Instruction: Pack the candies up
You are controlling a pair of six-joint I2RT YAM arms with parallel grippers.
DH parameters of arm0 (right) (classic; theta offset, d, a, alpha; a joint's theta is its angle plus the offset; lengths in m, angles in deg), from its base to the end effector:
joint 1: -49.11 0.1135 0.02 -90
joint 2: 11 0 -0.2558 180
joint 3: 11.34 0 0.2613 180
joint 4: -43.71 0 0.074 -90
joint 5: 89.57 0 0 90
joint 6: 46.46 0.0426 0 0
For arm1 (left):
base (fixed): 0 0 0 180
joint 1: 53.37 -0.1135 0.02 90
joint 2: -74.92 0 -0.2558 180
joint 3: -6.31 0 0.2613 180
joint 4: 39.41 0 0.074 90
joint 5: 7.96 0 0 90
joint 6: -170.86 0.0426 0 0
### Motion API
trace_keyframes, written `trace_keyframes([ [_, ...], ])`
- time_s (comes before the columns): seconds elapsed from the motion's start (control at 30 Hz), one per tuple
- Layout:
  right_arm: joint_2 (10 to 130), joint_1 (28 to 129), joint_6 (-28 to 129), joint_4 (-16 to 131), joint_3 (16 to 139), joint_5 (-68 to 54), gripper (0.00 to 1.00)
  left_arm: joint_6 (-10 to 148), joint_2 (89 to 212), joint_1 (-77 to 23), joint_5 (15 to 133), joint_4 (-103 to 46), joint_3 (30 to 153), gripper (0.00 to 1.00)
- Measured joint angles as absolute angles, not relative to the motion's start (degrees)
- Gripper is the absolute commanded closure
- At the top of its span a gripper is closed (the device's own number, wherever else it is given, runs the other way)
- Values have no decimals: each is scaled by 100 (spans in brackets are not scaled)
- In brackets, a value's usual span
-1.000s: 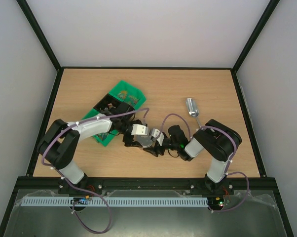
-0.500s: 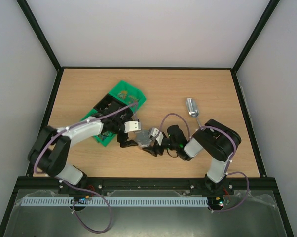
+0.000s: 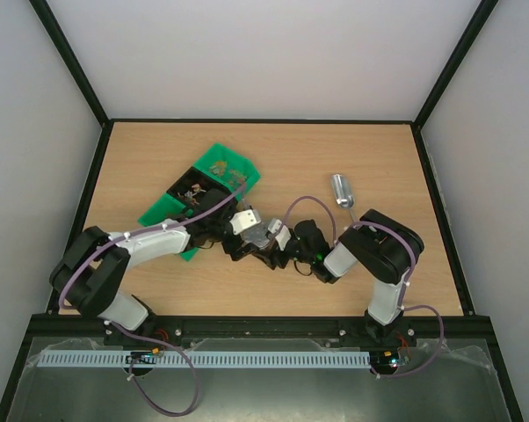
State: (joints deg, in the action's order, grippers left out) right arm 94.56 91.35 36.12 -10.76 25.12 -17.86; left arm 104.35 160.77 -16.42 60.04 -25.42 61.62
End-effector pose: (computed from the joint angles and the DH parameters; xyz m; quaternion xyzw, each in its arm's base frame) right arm 0.2076 0.2066 0.0869 -0.4163 0.6683 0.3006 0.5383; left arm 0.2361 -0.1976 0.1563 0.5194 0.7452 -0.2192 0.3561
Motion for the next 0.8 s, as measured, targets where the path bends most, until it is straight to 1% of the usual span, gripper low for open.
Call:
trace_keyframes([
  [0.37,9477,9113,3640,-1091,2545,-1602,53,10421,16398,-1572,6152,-2673,6381,6],
  [0.6,9456,9107,3271,-1146,2440,-1969,54,11333,16448,-1670,5715,-2111,6599,7],
  [0.8,9388,9085,3090,-1124,2357,-2238,56,12548,16833,-1937,4959,-1110,7187,11],
])
